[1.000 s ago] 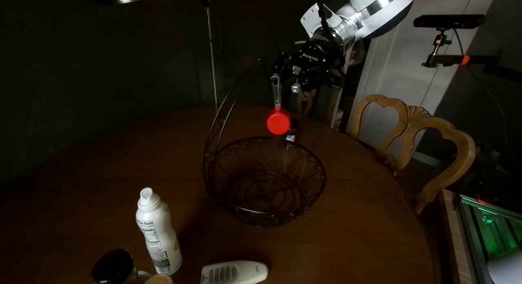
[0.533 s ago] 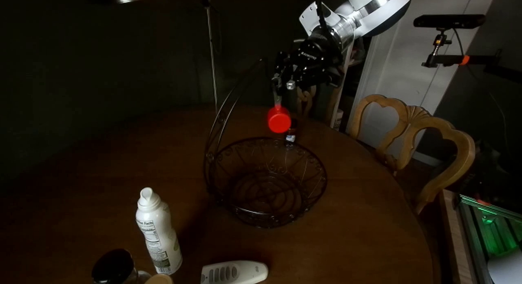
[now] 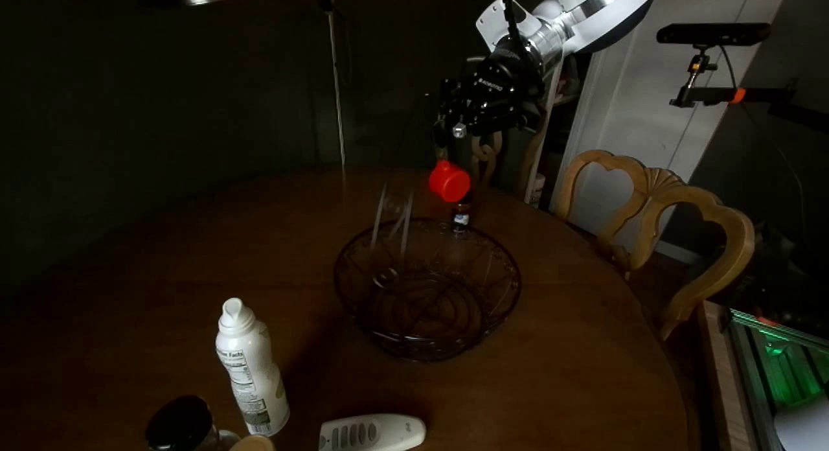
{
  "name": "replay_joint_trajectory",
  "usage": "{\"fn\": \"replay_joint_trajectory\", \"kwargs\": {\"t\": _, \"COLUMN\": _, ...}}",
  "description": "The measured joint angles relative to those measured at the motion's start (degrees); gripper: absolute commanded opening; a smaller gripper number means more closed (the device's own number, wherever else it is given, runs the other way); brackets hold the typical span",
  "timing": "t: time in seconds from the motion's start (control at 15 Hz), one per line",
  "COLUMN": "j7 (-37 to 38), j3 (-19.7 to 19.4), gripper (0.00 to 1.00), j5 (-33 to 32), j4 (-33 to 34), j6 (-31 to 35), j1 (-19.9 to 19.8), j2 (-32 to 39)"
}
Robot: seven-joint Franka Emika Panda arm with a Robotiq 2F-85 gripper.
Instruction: Unhook the measuring cup from where it is hanging
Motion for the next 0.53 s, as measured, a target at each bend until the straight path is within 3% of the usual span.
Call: {"fn": "replay_joint_trajectory", "kwargs": {"t": 0.53, "j7": 0.21, "j3": 0.64, "gripper": 0.01, "j5": -2.74, "j4": 0.01, "j6": 3.18, "j1": 0.31, "j2": -2.3}}
